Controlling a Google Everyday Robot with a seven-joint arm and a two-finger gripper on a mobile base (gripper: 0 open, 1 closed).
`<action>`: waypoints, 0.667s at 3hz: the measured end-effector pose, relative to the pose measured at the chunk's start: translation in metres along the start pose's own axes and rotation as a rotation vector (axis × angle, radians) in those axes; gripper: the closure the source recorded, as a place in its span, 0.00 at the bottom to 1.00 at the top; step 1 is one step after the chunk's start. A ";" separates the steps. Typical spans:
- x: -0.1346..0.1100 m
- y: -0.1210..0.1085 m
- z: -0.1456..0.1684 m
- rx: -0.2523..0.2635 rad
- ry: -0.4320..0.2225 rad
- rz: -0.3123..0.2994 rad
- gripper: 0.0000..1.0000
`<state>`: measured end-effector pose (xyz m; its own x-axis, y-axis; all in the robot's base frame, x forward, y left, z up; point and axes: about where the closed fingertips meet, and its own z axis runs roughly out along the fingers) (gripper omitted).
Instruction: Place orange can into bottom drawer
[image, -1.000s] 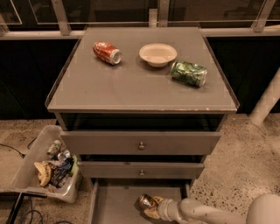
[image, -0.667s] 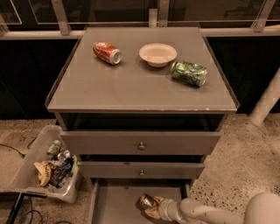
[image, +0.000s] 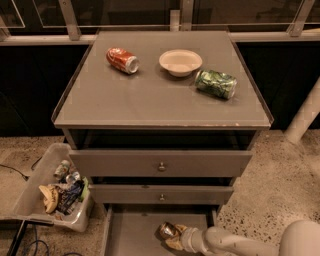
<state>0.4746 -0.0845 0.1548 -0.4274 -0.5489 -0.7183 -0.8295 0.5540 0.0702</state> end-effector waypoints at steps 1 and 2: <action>0.000 0.000 0.000 0.000 0.000 0.000 0.35; 0.000 0.000 0.000 0.000 0.000 0.000 0.11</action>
Offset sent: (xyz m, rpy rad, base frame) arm 0.0000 0.0000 0.0000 0.0000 0.0000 0.0000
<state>0.4746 -0.0845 0.1548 -0.4274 -0.5489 -0.7184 -0.8296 0.5540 0.0703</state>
